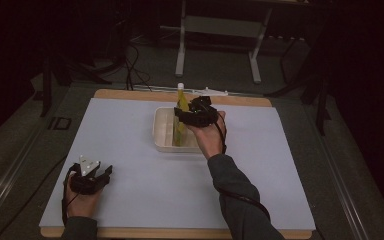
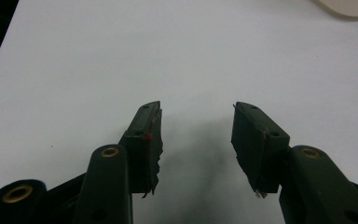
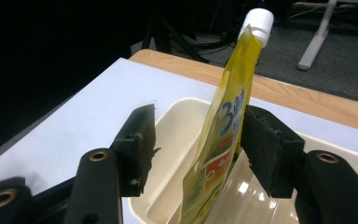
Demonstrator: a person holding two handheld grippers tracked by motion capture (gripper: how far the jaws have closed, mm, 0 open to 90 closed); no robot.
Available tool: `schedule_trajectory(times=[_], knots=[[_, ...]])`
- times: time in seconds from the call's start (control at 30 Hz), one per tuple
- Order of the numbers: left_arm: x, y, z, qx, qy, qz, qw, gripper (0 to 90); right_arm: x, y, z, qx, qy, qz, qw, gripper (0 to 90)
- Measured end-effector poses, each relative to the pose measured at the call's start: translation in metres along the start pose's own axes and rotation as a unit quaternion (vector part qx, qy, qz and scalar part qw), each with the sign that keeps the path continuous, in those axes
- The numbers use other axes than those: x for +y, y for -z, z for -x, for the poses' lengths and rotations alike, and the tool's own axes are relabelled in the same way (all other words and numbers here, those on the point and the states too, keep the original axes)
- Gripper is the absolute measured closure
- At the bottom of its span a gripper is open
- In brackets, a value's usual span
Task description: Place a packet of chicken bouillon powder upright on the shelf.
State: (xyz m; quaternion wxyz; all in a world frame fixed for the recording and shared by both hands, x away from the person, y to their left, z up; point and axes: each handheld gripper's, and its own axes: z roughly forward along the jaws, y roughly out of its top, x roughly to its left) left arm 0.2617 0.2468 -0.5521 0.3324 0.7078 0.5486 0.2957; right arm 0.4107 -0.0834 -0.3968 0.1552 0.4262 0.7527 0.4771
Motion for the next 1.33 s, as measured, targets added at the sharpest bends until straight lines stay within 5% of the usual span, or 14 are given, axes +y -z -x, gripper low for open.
schedule_trajectory(times=[0.63,0.97,1.23,1.33], knots=[[0.0,0.0,0.0,0.002,0.001,0.002,1.0,52.9,-0.015,0.04,-0.008,0.037,0.076,-0.014,0.9963,43.2],[0.0,0.001,0.0,0.003,0.001,0.002,1.0,52.9,-0.031,0.053,-0.006,0.048,0.091,-0.028,0.9943,44.2],[0.0,0.0,0.0,0.007,0.003,0.002,1.0,52.0,-0.066,0.065,0.011,0.045,0.082,-0.046,0.9946,44.4],[0.0,0.0,0.0,0.012,0.005,0.0,0.9999,51.4,-0.087,0.072,0.025,0.018,0.078,-0.048,0.9956,43.8]])
